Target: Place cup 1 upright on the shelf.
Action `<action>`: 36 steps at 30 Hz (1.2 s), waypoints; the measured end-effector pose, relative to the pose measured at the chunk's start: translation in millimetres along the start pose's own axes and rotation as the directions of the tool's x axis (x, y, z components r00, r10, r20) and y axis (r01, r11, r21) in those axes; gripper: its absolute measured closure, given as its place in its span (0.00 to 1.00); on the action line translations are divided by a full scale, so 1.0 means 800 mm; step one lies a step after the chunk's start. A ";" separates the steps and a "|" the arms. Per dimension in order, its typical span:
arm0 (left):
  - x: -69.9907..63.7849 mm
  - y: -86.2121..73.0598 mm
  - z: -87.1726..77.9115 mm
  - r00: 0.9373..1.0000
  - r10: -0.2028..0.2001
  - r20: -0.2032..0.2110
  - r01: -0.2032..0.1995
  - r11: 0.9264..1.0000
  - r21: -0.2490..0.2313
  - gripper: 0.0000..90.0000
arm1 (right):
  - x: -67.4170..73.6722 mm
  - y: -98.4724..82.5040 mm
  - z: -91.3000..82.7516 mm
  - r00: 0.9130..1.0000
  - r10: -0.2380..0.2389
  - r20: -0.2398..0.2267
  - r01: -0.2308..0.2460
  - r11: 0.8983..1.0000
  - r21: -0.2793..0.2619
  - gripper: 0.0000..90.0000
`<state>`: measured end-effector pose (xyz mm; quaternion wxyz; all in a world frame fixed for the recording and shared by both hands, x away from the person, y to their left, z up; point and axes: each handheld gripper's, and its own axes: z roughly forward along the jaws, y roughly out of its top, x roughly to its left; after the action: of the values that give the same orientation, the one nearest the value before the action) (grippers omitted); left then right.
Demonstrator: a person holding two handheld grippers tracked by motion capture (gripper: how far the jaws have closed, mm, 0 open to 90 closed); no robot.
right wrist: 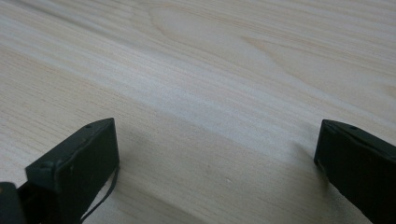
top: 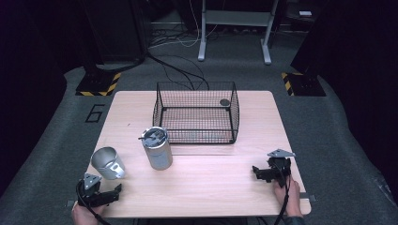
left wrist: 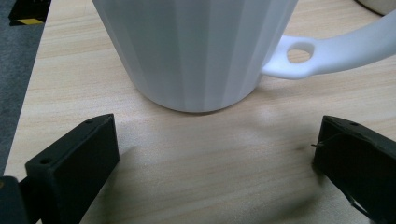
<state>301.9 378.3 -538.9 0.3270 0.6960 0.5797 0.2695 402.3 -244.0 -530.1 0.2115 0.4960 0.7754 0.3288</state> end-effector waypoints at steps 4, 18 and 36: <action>0.002 0.000 -0.003 1.000 0.023 0.002 -0.023 0.999 0.023 0.00 | 0.000 0.000 0.000 1.000 -0.001 0.000 0.001 1.000 0.000 0.00; -0.001 -0.001 -0.006 0.999 0.021 0.037 -0.022 1.000 0.007 0.00 | -0.001 0.001 0.001 1.000 0.000 -0.011 0.000 1.000 0.000 0.00; -0.028 0.017 -0.044 0.992 0.083 0.092 -0.078 0.996 -0.051 0.00 | -0.001 0.001 0.001 1.000 0.000 -0.011 0.000 1.000 0.000 0.00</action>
<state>279.7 359.5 -505.6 0.3593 0.7228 0.5285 0.2631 403.5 -243.9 -530.0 0.2071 0.4940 0.7766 0.3316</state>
